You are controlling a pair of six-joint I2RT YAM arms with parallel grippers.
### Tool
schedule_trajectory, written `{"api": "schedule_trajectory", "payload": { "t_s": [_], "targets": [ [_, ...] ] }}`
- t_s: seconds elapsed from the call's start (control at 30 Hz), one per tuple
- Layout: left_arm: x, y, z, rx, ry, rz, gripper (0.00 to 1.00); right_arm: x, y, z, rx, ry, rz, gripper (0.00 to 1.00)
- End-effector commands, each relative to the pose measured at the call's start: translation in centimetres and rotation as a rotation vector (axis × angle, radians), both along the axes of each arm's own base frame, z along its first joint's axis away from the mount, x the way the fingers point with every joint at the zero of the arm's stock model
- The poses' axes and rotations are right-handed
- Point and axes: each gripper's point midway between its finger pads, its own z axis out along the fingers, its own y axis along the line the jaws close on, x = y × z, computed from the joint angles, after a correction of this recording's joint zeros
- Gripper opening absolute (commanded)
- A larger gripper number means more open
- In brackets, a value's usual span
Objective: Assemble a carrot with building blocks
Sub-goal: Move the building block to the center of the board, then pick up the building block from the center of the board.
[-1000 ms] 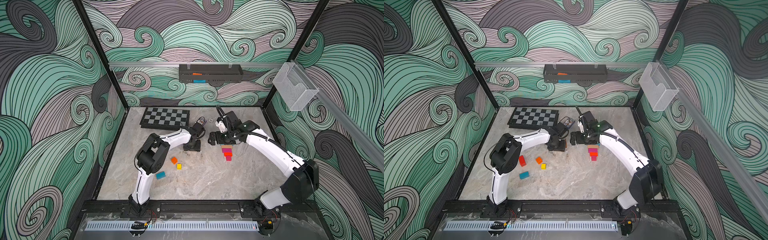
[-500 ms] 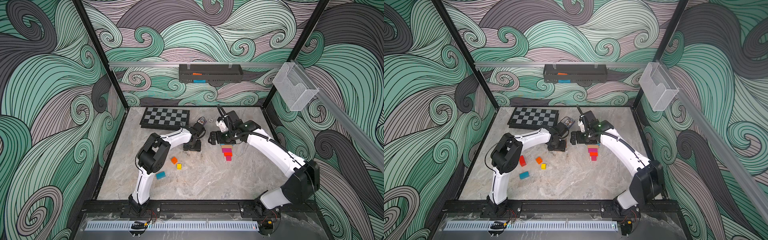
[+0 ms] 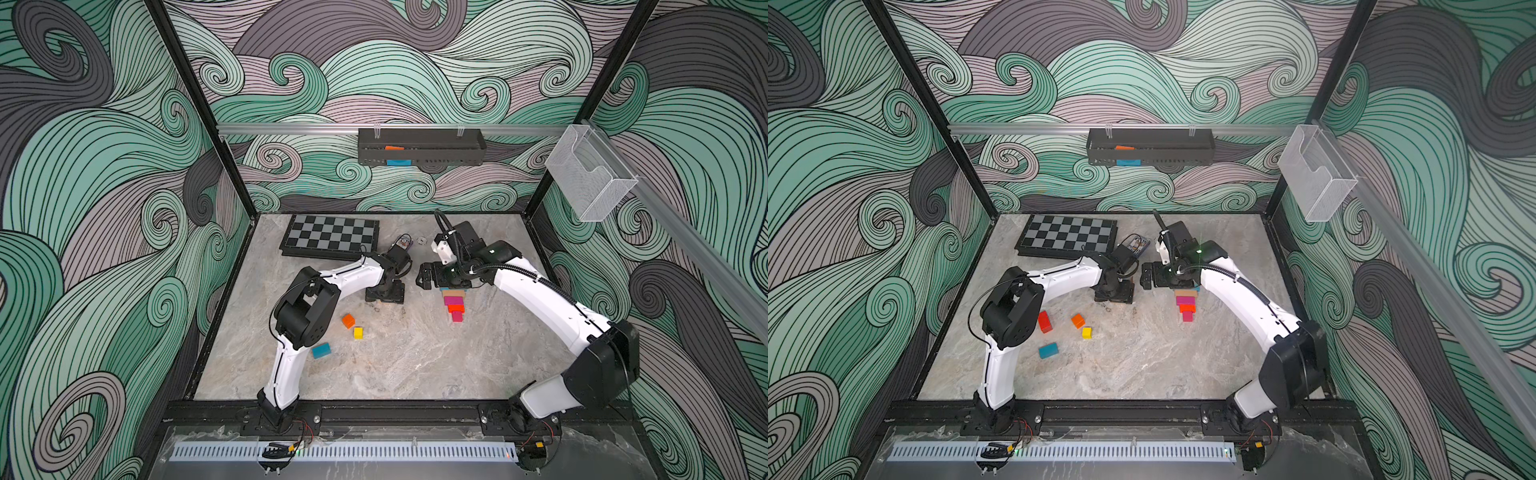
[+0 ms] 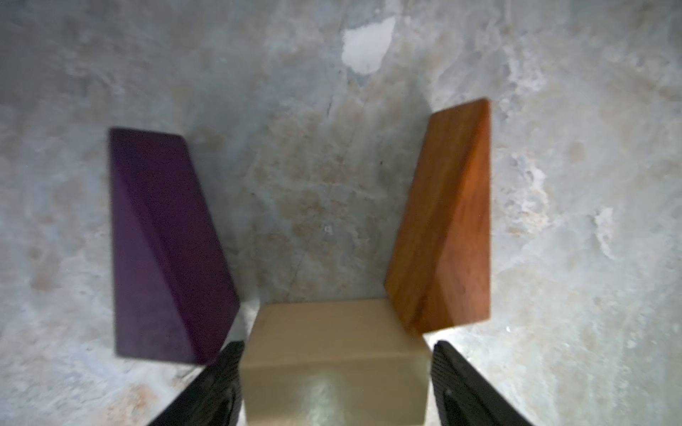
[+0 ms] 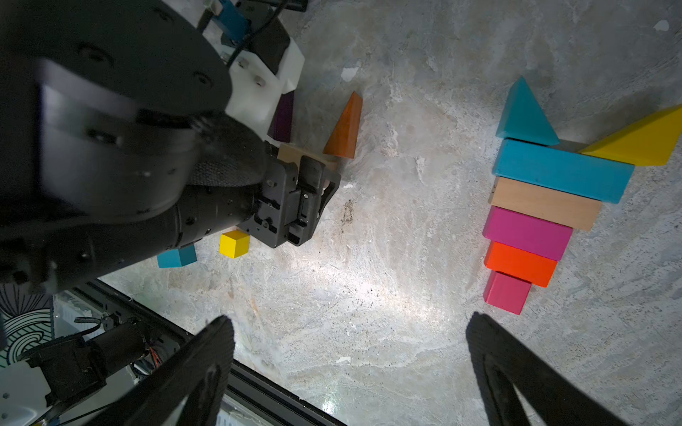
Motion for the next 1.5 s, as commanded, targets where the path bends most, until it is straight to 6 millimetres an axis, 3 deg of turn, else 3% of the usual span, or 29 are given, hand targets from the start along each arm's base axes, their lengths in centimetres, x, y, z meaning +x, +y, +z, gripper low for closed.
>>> {"api": "schedule_trajectory", "payload": {
  "t_s": [0.0, 0.1, 0.23, 0.37, 0.63, 0.8, 1.1, 1.2, 1.33, 1.47],
  "targets": [
    [-0.1, 2.4, 5.8, 0.024, -0.107, 0.05, 0.8, 0.0, 0.2, 1.2, 0.034, -0.025, 0.009, 0.99],
    [-1.3, 6.1, 8.0, 0.037, -0.105, 0.122, 0.8, -0.2, 0.2, 1.6, 0.04, -0.036, 0.019, 0.99],
    [-4.1, 11.9, 8.3, 0.03, -0.061, 0.269, 0.8, -0.6, 0.5, 1.5, 0.051, -0.028, 0.046, 0.99],
    [-6.6, 16.7, 7.0, 0.056, -0.011, 0.407, 0.78, -1.3, 0.7, 1.0, 0.053, -0.016, 0.077, 0.99],
    [-8.5, 22.0, 3.2, 0.092, 0.086, 0.592, 0.78, -2.0, 1.1, 0.1, 0.06, 0.013, 0.118, 0.99],
    [-8.5, 23.2, 1.8, 0.102, 0.099, 0.629, 0.78, -2.1, 1.1, -0.1, 0.056, 0.016, 0.126, 0.99],
    [-7.2, 22.6, -0.5, 0.069, 0.112, 0.61, 0.68, -1.8, 1.3, -0.4, 0.054, 0.023, 0.134, 0.99],
    [-7.3, 22.4, -1.5, 0.065, 0.131, 0.604, 0.59, -1.8, 1.4, -0.4, 0.056, 0.025, 0.138, 0.99],
    [-7.7, 22.1, -2.4, 0.057, 0.156, 0.596, 0.38, -1.7, 1.7, -0.7, 0.058, 0.036, 0.144, 0.99],
    [-7.3, 21.5, -1.7, 0.032, 0.139, 0.571, 0.27, -1.6, 1.7, -1.0, 0.054, 0.045, 0.143, 0.99]
  ]
}}
